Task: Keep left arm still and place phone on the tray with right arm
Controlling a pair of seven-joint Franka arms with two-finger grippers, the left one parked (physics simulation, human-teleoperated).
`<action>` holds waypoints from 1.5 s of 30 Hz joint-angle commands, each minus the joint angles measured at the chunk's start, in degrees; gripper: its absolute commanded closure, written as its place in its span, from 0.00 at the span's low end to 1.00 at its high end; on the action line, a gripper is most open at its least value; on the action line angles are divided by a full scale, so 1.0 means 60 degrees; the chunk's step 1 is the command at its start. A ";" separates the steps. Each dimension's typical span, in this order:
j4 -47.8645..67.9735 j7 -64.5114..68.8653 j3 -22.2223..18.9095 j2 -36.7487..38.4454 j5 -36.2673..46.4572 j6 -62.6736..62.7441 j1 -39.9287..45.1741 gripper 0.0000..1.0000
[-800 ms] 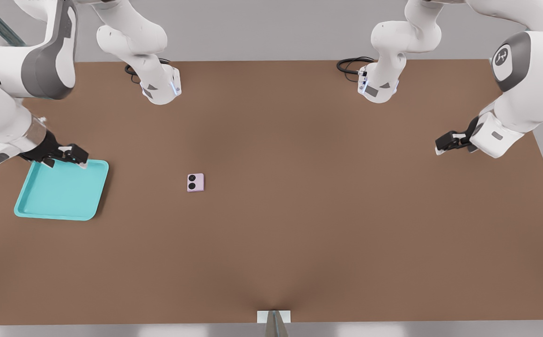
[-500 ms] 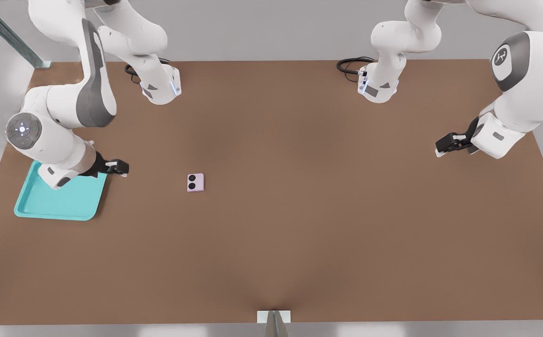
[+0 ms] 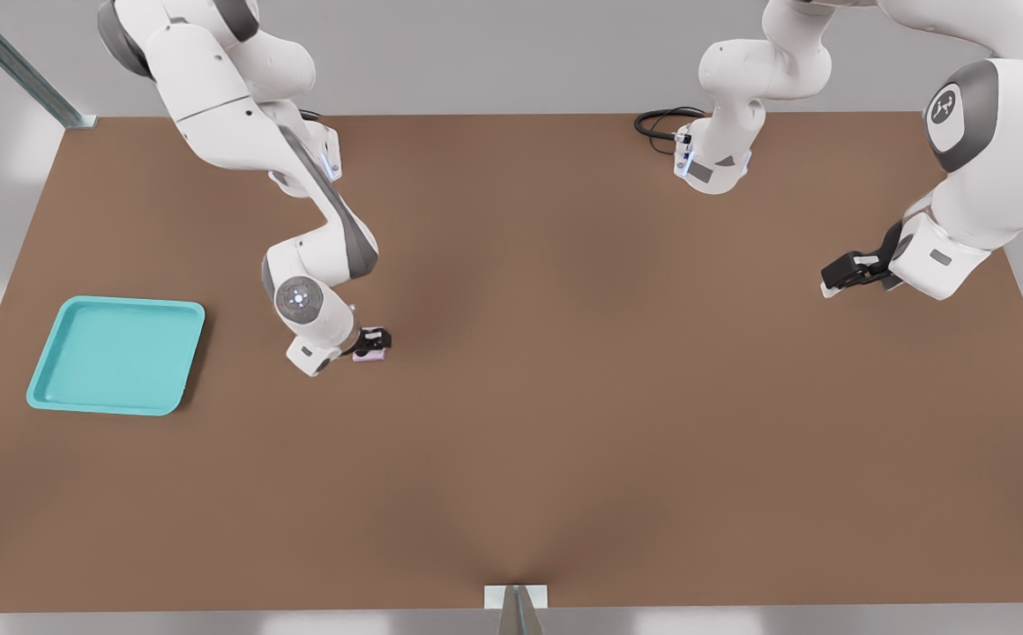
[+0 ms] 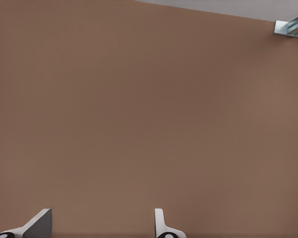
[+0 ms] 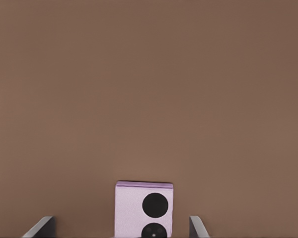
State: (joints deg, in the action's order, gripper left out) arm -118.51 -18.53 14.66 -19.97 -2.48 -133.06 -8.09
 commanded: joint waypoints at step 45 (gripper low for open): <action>-0.1504 -0.0896 -0.0026 -0.1139 -0.0129 -0.2258 0.0117 0.22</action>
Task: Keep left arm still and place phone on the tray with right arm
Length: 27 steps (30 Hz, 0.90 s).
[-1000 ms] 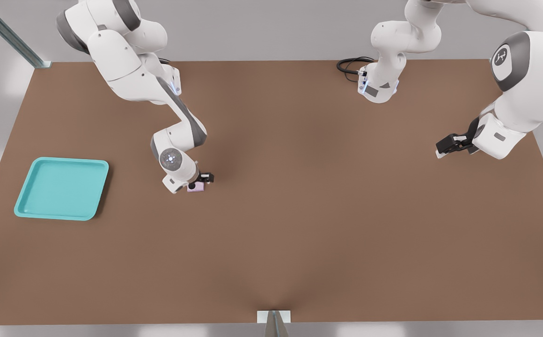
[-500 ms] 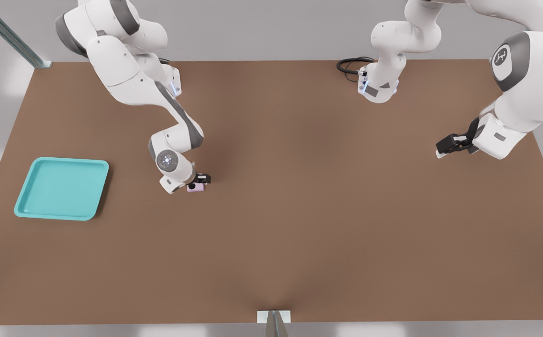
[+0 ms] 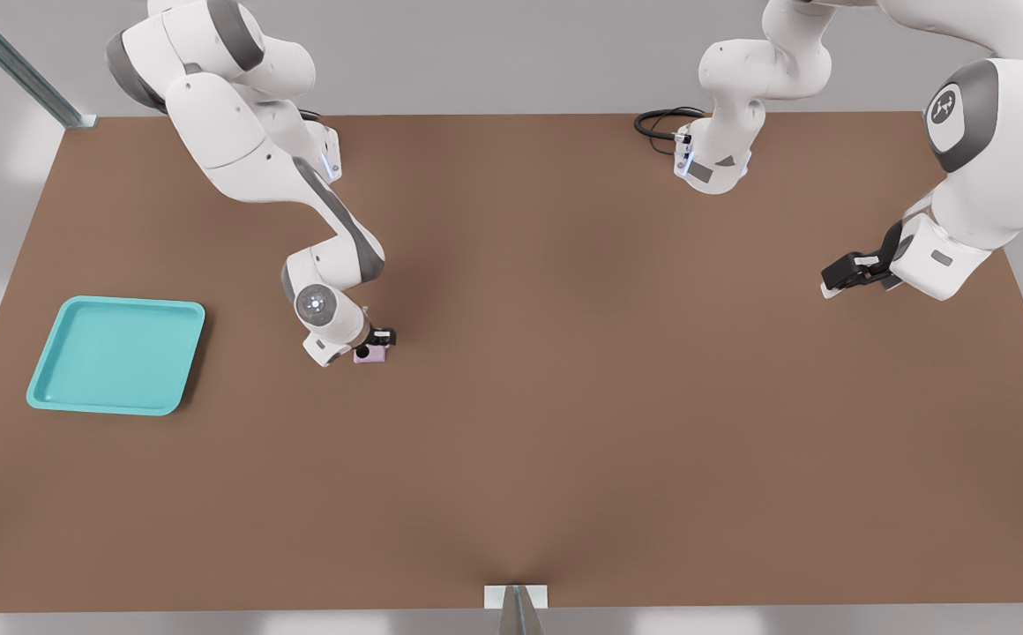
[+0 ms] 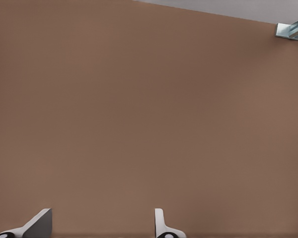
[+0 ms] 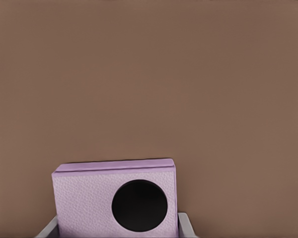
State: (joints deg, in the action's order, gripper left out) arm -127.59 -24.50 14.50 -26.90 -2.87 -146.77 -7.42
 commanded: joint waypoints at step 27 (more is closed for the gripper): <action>0.0493 1.1479 -0.2974 0.0997 0.0346 0.1127 0.4839 0.21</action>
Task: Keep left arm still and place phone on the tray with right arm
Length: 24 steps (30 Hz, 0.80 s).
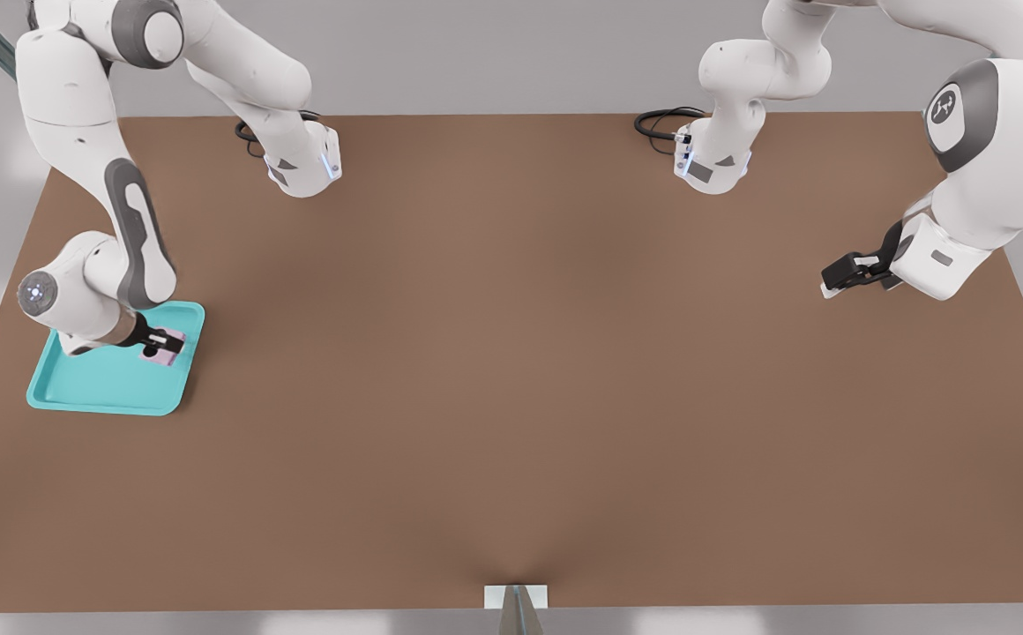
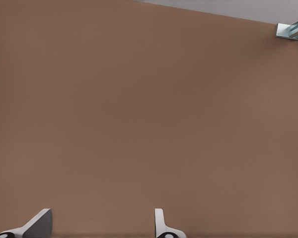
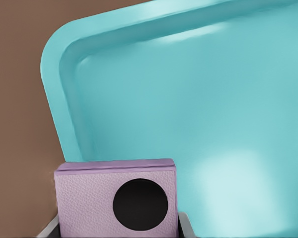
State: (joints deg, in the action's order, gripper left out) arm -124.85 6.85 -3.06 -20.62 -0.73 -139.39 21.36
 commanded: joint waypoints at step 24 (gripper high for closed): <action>0.5075 -0.0467 -0.1936 0.2719 0.0297 0.6372 -0.6372 0.00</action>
